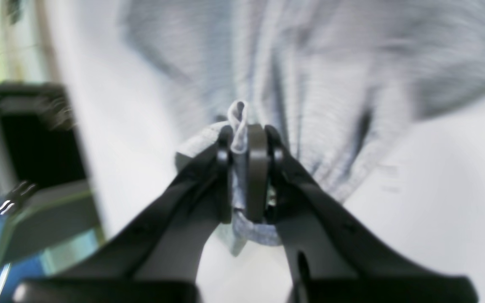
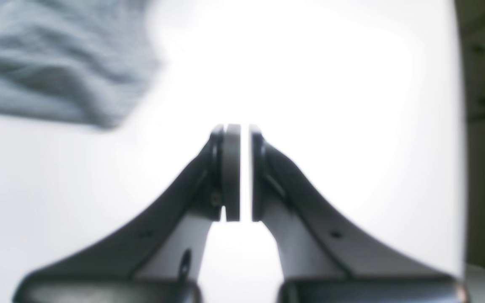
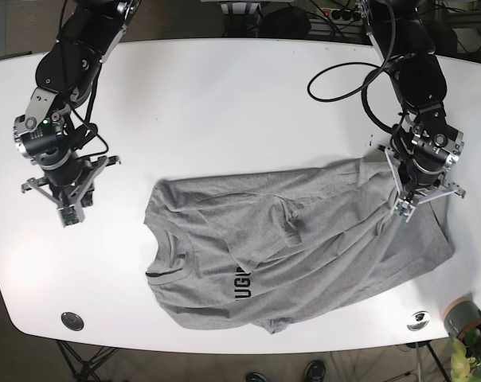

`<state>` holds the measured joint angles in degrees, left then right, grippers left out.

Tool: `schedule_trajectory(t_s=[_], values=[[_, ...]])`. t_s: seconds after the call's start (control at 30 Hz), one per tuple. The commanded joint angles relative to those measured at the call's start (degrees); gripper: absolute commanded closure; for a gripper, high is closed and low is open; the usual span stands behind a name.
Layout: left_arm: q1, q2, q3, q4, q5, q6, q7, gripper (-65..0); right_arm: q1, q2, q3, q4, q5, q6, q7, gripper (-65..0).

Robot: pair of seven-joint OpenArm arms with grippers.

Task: Fold the T-shirt properly
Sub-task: 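Pull the shirt edge with the right gripper away from the left gripper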

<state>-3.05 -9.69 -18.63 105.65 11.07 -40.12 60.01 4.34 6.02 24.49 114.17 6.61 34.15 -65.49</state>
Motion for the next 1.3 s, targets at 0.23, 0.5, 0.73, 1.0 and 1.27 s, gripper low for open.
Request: schedule_trajectory(t_s=[0.23, 0.5, 0.73, 1.0, 1.27], values=[[6.35, -0.55, -4.27, 0.95, 0.31, 0.12, -6.43, 0.0, 4.76, -4.22, -0.97, -11.97, 0.47, -0.09, 2.86, -28.5], [6.79, -0.72, -8.66, -0.11, 0.23, 0.12, -6.78, 0.0, 6.43, -4.22, -12.84, -20.15, 0.55, 0.09, 9.45, -46.0], [6.7, -0.72, -10.51, -0.72, 0.14, 0.12, -6.87, 0.0, 9.51, -3.43, -17.77, -32.02, 0.2, 0.0, 18.24, -46.0], [6.7, -0.81, -10.69, -0.72, 0.14, 0.12, -6.87, 0.0, 12.67, -0.26, -20.49, -40.89, 0.2, 0.0, 23.43, -46.0], [6.7, -0.72, -10.51, -0.81, 0.14, 0.12, -6.87, 0.0, 12.76, 0.09, -20.84, -46.61, 0.2, 0.0, 28.53, -46.0]])
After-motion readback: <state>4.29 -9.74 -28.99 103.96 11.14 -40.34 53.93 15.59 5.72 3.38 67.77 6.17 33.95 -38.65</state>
